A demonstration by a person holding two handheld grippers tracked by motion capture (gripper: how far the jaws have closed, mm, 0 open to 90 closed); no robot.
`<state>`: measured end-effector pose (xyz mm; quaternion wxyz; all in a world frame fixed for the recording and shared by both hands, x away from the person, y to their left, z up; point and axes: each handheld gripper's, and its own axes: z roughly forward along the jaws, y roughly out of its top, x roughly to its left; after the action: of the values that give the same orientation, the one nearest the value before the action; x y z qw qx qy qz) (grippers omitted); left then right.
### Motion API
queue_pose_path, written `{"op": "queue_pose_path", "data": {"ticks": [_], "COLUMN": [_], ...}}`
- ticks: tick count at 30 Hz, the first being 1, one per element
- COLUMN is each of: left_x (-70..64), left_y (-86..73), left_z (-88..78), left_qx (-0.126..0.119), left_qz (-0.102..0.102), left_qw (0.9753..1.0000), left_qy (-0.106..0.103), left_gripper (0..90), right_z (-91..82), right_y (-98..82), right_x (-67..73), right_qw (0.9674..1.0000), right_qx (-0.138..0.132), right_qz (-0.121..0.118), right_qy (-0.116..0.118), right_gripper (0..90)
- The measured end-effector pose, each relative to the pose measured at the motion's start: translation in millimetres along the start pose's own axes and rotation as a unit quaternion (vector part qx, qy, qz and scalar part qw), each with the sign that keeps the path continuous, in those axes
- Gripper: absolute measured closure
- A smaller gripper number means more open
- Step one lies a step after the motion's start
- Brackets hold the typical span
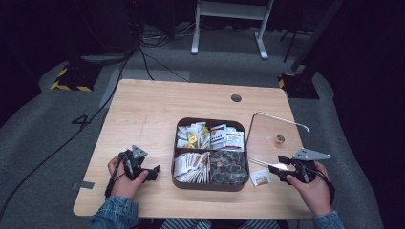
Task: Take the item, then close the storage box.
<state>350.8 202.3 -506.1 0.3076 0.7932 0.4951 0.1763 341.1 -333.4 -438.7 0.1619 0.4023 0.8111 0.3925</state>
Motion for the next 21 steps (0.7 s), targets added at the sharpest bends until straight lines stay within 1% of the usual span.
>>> {"op": "queue_pose_path", "data": {"ticks": [2,4,6,7,8,9,12,15,16,17,18,19,21], "left_x": [-0.1,-0.1,-0.5,-0.5,-0.5,-0.5,-0.5,-0.5,-0.5,-0.5,-0.5,-0.5,-0.4], "left_y": [0.0,-0.1,-0.4,-0.4,-0.4,-0.4,-0.4,-0.4,-0.4,-0.4,-0.4,-0.4,-0.3], "left_z": [-0.1,-0.1,-0.3,-0.3,-0.3,-0.3,-0.3,-0.3,-0.3,-0.3,-0.3,-0.3,-0.2], "left_qx": [0.0,0.0,0.001,0.001,0.001,0.001,0.001,0.001,0.001,0.001,0.001,0.001,0.001], "left_qz": [0.0,0.0,0.0,0.0,0.0,0.0,0.0,0.0,0.0,0.0,0.0,0.0,0.0], "left_qw": [1.0,1.0,1.0,1.0,1.0,1.0,1.0,1.0,1.0,1.0,1.0,1.0,1.0], "left_qy": [0.0,0.0,-0.002,-0.002,-0.002,-0.002,-0.002,-0.002,-0.002,-0.002,-0.002,-0.002,-0.002], "left_gripper": [0.1,0.1,0.2,0.2,0.1,0.1,0.1,0.1,0.1,0.1,0.1,0.1,0.1], "right_z": [-0.6,-0.8,-2.4,-2.4,-2.7,-2.7,-1.6,1.9,1.9,3.2,7.3,7.3,11.3], "right_y": [4.3,5.2,9.0,9.0,11.4,11.4,15.4,19.8,19.8,21.2,24.6,24.6,27.1], "right_x": [-3.2,-4.2,-9.6,-9.6,-14.0,-14.0,-19.9,-28.2,-28.2,-31.0,-38.6,-38.6,-44.3], "right_qw": [1.0,1.0,0.9998,0.9998,0.9996,0.9996,0.9992,0.9988,0.9988,0.9985,0.998,0.998,0.9975], "right_qx": [-0.006,-0.008,-0.017,-0.017,-0.024,-0.024,-0.029,-0.032,-0.032,-0.032,-0.035,-0.035,-0.038], "right_qz": [0.0,0.002,0.011,0.011,0.011,0.011,0.014,0.021,0.021,0.025,0.028,0.028,0.03], "right_qy": [-0.005,-0.004,-0.008,-0.008,-0.013,-0.013,-0.023,-0.033,-0.033,-0.036,-0.046,-0.046,-0.052], "right_gripper": [39.5,39.8,39.9,39.9,39.9,39.9,39.4,39.4,39.4,39.4,39.1,39.1,39.1]}}
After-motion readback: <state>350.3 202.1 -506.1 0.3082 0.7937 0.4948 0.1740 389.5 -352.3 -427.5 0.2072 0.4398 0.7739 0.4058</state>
